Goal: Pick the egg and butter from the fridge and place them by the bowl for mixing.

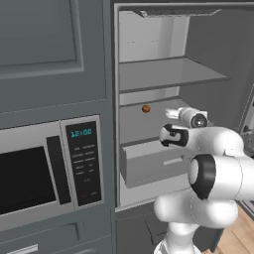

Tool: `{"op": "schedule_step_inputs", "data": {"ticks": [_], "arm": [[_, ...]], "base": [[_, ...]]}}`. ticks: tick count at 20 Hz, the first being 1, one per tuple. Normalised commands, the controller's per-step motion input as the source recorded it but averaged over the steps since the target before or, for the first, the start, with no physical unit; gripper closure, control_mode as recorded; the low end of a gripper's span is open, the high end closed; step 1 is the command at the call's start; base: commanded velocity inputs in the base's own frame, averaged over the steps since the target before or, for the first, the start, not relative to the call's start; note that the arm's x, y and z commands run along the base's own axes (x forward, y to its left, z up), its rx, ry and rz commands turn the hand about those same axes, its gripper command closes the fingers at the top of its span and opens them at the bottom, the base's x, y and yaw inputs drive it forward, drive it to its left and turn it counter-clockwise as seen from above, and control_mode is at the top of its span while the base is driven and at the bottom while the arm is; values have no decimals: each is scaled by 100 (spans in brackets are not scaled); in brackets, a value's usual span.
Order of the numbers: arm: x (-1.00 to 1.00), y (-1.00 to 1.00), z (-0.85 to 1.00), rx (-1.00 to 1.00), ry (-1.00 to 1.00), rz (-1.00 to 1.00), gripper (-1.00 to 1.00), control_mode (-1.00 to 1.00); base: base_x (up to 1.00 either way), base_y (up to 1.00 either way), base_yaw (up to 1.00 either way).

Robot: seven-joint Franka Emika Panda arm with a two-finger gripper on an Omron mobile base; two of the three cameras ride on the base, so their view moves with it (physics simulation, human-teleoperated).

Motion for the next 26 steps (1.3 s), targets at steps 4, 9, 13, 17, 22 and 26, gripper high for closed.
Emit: {"op": "schedule_step_inputs", "data": {"ticks": [4, 9, 13, 17, 22, 26], "arm": [[-45, 1, 3, 0, 22, 0, 100, -100], [-69, 2, 19, 7, 32, 0, 100, -100], [-55, 6, 44, 10, 38, 2, 100, -100], [-66, 17, 34, 4, 38, 1, 100, -100], [-39, 11, 5, 1, 40, 0, 100, -100], [-31, 0, 0, 3, 21, 0, 100, -100]], "base": [[0, 0, 0], [0, 0, 0], [0, 0, 0], [0, 0, 0], [0, 0, 0], [0, 0, 0]]}}
